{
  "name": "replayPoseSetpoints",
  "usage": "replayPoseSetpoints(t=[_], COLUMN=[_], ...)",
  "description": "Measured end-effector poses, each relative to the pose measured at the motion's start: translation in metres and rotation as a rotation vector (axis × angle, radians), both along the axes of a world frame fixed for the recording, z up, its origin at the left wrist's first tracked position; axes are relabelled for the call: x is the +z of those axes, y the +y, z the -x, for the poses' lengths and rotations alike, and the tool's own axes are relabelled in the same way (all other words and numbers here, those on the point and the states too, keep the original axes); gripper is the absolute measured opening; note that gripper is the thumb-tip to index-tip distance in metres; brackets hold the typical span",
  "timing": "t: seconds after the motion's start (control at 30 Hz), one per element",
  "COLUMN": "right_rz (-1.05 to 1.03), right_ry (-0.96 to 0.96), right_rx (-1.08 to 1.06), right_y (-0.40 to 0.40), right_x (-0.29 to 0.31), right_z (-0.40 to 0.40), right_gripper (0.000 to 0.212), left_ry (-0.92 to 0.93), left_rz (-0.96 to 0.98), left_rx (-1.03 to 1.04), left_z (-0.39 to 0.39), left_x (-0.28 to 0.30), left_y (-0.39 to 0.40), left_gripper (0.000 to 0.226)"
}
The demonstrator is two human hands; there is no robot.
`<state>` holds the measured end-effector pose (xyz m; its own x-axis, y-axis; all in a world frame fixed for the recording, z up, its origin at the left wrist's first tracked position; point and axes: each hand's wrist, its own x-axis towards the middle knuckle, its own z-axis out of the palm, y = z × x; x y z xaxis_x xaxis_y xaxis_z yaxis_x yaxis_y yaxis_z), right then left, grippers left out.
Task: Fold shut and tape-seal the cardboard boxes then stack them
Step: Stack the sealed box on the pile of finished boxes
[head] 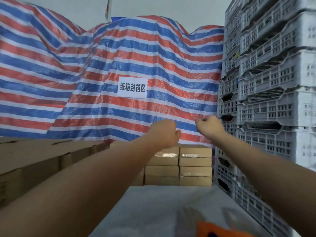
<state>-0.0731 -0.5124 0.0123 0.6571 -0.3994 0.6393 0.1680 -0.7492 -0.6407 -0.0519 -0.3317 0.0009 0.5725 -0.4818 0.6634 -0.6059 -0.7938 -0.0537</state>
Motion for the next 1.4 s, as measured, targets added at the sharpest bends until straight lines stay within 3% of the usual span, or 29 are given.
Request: replayPoseSetpoints(t=[0.23,0.5,0.63,0.8,0.9,0.97,1.03,1.13,1.27,1.37,1.4], right_rz=[-0.02,-0.243,-0.232,-0.16,-0.15,-0.118,-0.101,-0.126,-0.06,-0.008,0.018], right_ry=[-0.045,-0.34,-0.294,-0.211,-0.212,-0.232,-0.221,-0.181,-0.153,-0.034,-0.018], right_rx=[0.088,0.297,0.327,0.457,0.538,0.568,0.595,0.623,0.602,0.663,0.674], right_y=[0.066,0.16,0.205,0.252,0.271,0.28,0.289,0.304,0.334,0.37,0.383], right_x=[0.019,-0.022,-0.077,-0.127,-0.135,-0.137,-0.137,-0.131,-0.103,-0.074,-0.064], right_z=[0.089,0.15,0.151,0.129,0.115,0.105,0.097,0.085,0.064,0.047,0.042], right_gripper=[0.036,0.032,0.04,0.044,0.034,0.041,0.05,0.056,0.04,0.008,0.014], left_ry=[-0.001,-0.045,-0.004,0.013,0.013,0.054,0.057,-0.097,-0.177,-0.208,-0.229], left_rz=[0.08,0.301,0.472,0.482,0.516,0.566,0.606,0.602,0.663,0.697,0.705], left_rx=[0.01,-0.138,-0.164,-0.094,-0.071,-0.083,-0.114,-0.047,0.071,0.19,0.241], left_z=[0.095,0.16,0.159,0.14,0.129,0.128,0.127,0.115,0.093,0.074,0.067], left_x=[0.016,-0.018,-0.062,-0.103,-0.11,-0.113,-0.112,-0.106,-0.085,-0.063,-0.057], left_y=[0.109,0.193,0.222,0.244,0.262,0.275,0.29,0.315,0.353,0.398,0.417], left_gripper=[0.034,0.029,0.02,0.036,0.056,0.064,0.056,0.051,0.037,0.025,0.022])
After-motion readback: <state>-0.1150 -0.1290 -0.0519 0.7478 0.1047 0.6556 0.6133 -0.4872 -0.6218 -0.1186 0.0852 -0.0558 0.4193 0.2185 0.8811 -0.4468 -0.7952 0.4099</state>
